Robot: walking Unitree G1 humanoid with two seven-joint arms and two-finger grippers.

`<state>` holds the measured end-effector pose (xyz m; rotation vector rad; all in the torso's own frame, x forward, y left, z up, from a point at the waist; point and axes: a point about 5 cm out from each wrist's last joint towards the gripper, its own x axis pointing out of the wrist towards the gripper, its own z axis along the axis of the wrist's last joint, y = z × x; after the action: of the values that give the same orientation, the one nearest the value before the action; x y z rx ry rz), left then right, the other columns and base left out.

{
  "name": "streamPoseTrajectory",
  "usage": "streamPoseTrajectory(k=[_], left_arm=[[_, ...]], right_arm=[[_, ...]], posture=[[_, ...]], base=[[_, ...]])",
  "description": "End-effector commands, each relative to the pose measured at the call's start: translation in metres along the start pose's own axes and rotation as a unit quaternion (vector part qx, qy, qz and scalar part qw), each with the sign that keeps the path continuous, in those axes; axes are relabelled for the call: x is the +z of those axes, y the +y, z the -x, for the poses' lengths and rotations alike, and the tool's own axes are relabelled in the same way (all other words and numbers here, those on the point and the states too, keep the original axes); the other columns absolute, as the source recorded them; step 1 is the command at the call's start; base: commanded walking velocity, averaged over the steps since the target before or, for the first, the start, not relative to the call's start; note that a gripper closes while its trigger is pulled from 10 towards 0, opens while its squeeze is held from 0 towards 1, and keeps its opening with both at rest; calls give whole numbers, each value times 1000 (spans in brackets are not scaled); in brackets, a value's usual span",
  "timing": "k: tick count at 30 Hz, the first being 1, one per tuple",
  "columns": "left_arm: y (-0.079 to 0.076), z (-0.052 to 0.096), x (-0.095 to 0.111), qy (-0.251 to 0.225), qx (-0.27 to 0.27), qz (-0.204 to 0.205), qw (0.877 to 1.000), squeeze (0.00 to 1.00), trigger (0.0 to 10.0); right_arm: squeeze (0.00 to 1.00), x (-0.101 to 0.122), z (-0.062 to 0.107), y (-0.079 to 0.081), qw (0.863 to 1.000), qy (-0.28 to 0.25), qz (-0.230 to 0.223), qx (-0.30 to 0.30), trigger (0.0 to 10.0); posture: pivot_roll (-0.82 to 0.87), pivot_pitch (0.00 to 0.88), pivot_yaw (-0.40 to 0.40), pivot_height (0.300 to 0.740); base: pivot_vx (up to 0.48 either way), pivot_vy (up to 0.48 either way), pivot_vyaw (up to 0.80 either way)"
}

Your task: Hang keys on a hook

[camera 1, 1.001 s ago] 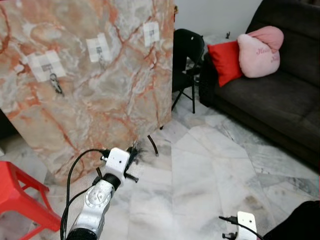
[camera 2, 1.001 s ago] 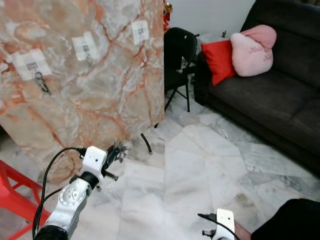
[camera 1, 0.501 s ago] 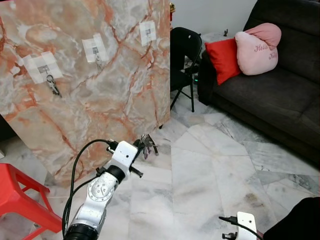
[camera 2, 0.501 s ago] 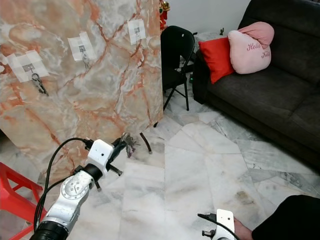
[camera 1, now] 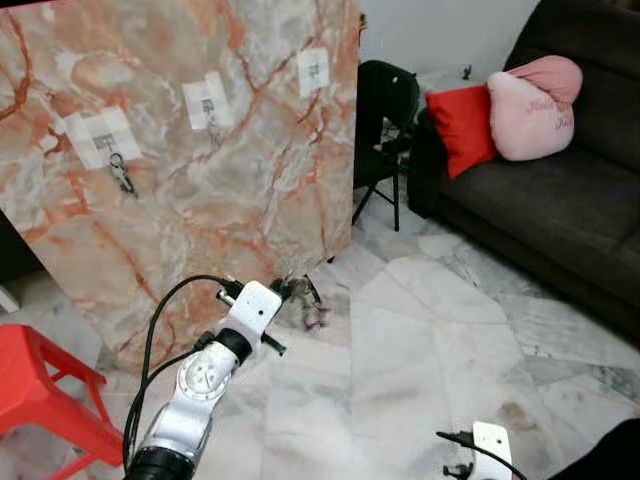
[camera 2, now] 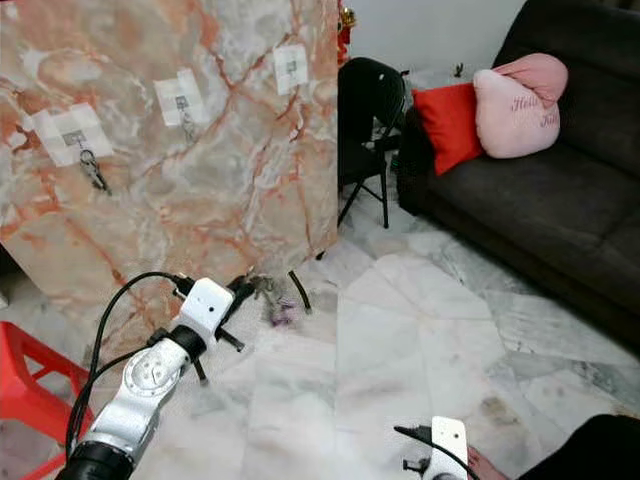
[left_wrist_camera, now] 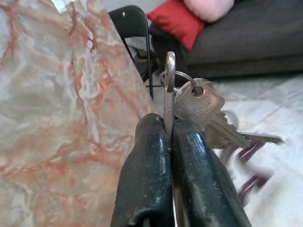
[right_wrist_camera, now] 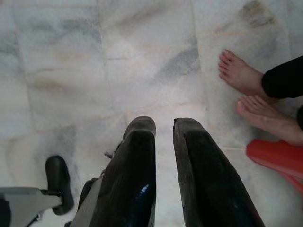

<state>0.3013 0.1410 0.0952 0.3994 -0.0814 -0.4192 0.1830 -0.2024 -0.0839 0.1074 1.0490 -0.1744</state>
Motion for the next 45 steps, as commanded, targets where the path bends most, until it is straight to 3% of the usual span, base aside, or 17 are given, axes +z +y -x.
streamPoseTrajectory(k=[1, 27, 32, 45], left_arm=[[-4, -4, 5, -8, -3, 2, 1000, 0, 10000], [-6, -11, 12, -11, 5, 6, 1000, 0, 10000], [-6, -12, 15, -15, 4, 6, 1000, 0, 10000], [-5, -13, 18, -23, 1, 4, 1000, 0, 10000]], right_arm=[[0, 1, 0, -4, 1000, -3, 11, -2, 10000], [0, 6, 0, -5, 999, -14, 43, -1, 10000], [0, 6, 0, -5, 999, -13, 34, 0, 10000], [0, 4, 0, -5, 999, -12, 31, -3, 10000]], posture=[[22, 0, -32, 740], [22, 0, -37, 740], [22, 0, -37, 740], [23, 0, -31, 740]], base=[[322, 0, 0], [334, 0, 77], [345, 0, 729], [345, 0, 0]])
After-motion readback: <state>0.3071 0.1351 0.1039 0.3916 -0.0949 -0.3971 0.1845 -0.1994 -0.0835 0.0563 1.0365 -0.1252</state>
